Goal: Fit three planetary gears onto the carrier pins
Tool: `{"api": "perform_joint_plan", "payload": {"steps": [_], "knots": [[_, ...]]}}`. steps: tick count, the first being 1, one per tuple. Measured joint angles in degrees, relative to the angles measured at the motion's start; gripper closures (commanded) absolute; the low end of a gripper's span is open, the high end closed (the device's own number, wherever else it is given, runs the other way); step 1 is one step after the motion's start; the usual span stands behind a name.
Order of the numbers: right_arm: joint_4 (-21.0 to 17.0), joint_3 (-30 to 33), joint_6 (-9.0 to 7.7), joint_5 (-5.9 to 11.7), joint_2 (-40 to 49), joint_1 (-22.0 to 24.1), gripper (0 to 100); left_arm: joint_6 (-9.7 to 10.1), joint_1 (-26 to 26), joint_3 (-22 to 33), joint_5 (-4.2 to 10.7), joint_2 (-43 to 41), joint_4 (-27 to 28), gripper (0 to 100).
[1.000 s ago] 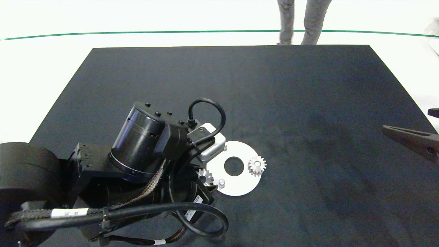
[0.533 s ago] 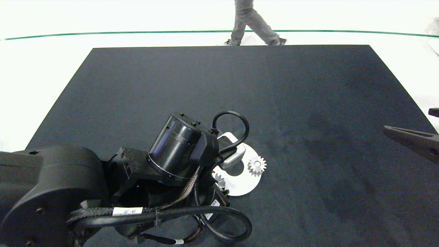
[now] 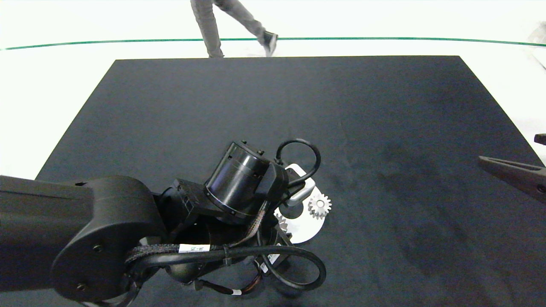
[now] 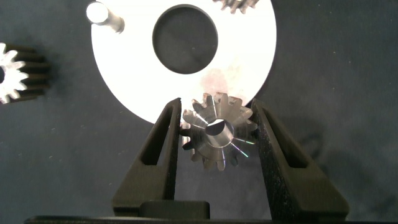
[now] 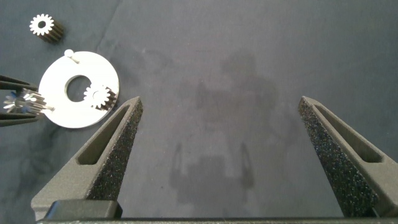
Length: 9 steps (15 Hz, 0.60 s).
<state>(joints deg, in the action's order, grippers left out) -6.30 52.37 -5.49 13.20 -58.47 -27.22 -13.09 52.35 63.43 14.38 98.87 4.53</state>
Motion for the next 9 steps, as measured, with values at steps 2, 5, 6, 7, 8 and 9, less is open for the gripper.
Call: {"api": "perform_joint_plan", "payload": {"steps": [2,5,6,7,8,9], "knots": [[0.0,0.0,0.0,-0.01,0.0,0.0,0,-0.02,0.2,0.3,0.02,0.5,0.0,75],[0.0,0.0,0.0,-0.01,0.1,0.0,0,-0.02,0.6,1.1,0.0,1.1,0.0,75],[0.0,0.0,0.0,-0.01,0.1,0.0,0,0.0,0.6,1.2,0.02,1.3,-0.1,75],[0.0,0.0,0.0,0.0,0.1,0.0,0,0.0,0.6,1.2,0.0,1.4,-0.1,75],[0.0,0.0,0.0,0.0,0.1,0.0,0,-0.02,0.6,1.3,0.0,1.5,-0.1,75],[0.0,0.0,0.0,0.0,0.1,0.0,0,-0.07,0.5,1.4,0.02,1.6,-0.1,75]]}}
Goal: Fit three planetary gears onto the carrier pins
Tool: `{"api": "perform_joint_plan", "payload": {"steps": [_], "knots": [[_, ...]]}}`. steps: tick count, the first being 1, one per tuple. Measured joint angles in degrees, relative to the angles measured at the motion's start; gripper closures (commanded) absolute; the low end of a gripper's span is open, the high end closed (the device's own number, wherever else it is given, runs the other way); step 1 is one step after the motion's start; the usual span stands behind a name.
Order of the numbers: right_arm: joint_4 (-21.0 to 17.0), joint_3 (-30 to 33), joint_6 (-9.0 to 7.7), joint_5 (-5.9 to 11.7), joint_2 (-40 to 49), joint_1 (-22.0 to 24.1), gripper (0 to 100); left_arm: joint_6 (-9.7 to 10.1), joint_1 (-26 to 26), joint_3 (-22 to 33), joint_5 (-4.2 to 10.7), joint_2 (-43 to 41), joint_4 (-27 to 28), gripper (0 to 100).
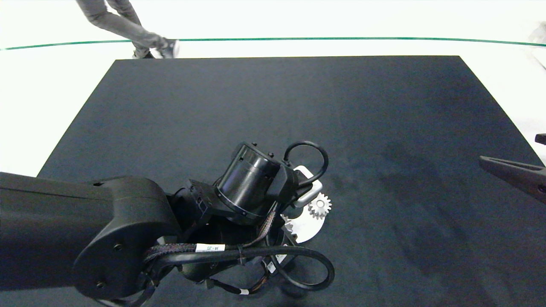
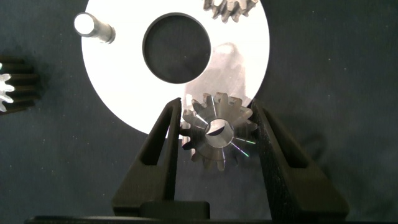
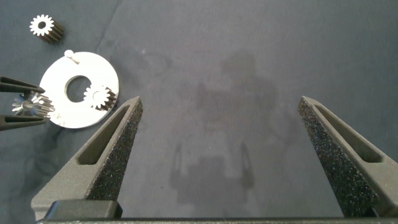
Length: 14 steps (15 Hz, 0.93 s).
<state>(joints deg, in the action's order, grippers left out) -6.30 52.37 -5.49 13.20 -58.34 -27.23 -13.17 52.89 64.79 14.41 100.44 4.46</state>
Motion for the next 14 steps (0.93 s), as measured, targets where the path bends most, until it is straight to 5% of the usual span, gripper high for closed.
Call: {"api": "perform_joint_plan", "payload": {"steps": [14], "knots": [[-0.1,0.0,0.0,0.0,0.2,-0.4,0,-1.0,-1.0,0.5,0.06,-0.9,-1.0,75]]}}
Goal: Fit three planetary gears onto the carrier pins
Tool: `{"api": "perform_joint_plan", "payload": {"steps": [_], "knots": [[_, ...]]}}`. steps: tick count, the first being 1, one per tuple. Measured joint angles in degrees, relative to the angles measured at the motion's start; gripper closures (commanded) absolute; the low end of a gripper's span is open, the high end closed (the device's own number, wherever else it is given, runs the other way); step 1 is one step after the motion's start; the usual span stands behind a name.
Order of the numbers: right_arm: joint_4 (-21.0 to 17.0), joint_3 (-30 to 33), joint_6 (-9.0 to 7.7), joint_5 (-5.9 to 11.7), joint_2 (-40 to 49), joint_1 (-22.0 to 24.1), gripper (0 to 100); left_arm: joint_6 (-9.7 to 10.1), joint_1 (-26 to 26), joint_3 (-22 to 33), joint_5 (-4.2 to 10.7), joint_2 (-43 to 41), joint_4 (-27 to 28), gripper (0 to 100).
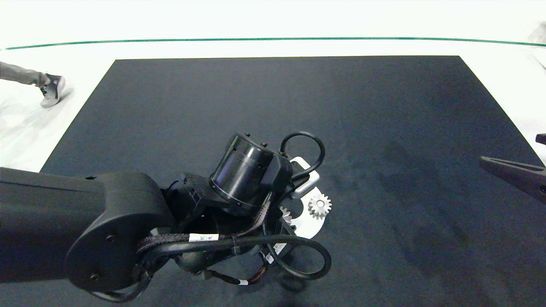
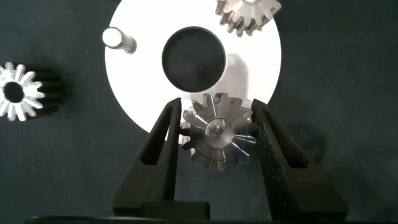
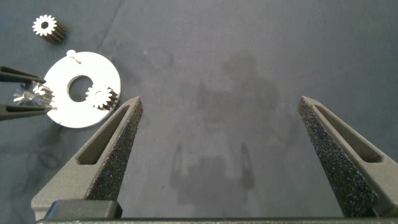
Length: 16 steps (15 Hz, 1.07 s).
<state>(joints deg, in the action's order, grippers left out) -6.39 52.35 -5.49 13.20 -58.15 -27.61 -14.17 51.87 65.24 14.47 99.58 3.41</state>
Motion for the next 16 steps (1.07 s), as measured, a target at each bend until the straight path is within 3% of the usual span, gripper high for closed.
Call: {"api": "perform_joint_plan", "payload": {"steps": [5,10,16], "knots": [[0.0,0.0,0.0,-0.01,0.2,-0.4,0,0.44,-0.2,-2.0,0.46,-0.9,-0.2,75],[0.0,0.0,0.0,0.0,0.2,-0.4,0,0.02,-0.6,-4.8,0.62,-0.9,-4.9,75],[0.0,0.0,0.0,0.0,0.3,-0.4,0,-0.07,-0.9,-6.2,0.52,-1.5,-4.9,75]]}}
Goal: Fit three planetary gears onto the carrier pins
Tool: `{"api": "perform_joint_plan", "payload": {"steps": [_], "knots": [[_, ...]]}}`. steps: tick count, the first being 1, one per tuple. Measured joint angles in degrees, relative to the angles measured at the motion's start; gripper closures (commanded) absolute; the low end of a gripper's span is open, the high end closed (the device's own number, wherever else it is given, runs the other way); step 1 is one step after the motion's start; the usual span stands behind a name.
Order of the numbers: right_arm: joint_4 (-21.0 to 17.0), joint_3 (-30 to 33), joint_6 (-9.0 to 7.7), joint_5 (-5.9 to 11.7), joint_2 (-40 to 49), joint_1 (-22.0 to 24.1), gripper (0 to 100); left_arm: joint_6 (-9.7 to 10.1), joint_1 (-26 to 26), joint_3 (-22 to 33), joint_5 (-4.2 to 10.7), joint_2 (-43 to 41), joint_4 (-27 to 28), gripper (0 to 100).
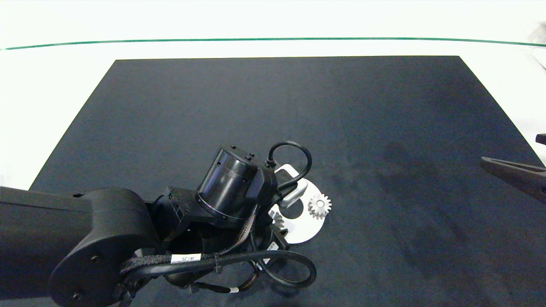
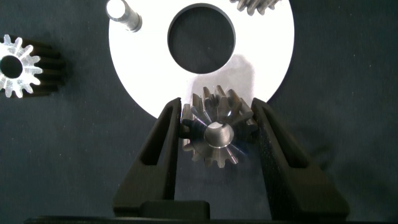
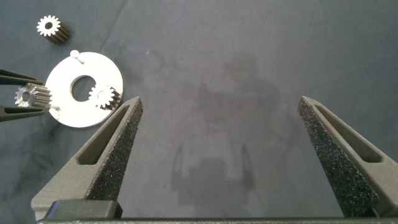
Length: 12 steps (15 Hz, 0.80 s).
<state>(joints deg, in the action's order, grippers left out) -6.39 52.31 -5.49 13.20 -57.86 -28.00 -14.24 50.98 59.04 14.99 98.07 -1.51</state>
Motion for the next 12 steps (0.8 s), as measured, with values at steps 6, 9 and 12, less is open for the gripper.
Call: {"api": "perform_joint_plan", "payload": {"steps": [6,9,12], "knots": [[0.0,0.0,0.0,-0.01,0.0,0.0,0,-1.3,0.6,0.4,0.02,-0.1,0.1,75],[0.0,0.0,0.0,-0.01,0.0,0.0,0,-1.66,0.6,0.4,0.05,-0.1,0.1,75],[0.0,0.0,0.0,-0.01,0.0,0.0,0,-1.72,0.7,0.2,0.07,-0.1,0.2,75]]}}
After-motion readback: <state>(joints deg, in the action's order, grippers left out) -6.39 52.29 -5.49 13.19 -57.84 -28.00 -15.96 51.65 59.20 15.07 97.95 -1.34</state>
